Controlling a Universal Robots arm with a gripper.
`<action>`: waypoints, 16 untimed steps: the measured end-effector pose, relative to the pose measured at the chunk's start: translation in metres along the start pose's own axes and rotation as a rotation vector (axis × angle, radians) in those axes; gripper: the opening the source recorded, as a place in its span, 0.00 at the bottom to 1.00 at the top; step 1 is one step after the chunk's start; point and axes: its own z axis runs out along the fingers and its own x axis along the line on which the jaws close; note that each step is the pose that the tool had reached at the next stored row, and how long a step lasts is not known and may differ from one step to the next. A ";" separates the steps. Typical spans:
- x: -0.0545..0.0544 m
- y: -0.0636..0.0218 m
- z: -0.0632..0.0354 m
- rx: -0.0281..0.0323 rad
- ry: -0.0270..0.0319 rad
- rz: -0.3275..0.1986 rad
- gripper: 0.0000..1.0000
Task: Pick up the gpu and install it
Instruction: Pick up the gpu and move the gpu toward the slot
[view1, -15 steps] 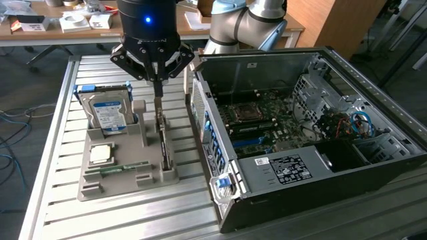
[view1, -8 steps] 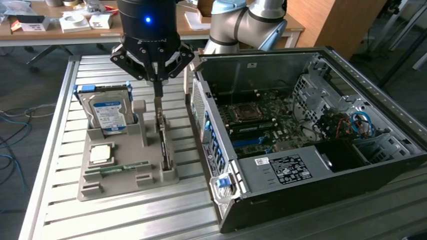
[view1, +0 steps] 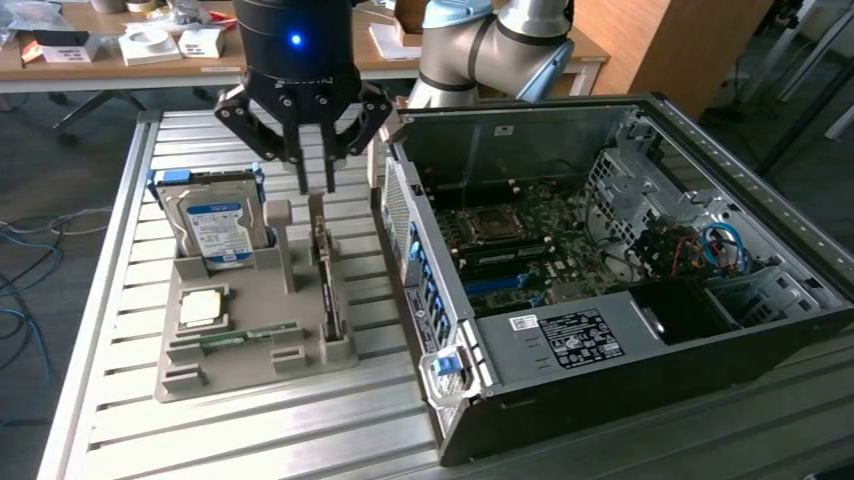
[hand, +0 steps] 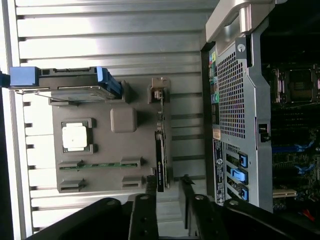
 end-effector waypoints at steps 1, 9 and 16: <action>0.000 0.0000 0.0000 0.0001 0.0000 0.000 0.35; 0.000 0.0000 0.0006 0.0000 0.0000 0.000 0.47; 0.000 -0.0006 0.0125 -0.0001 0.0000 0.000 0.47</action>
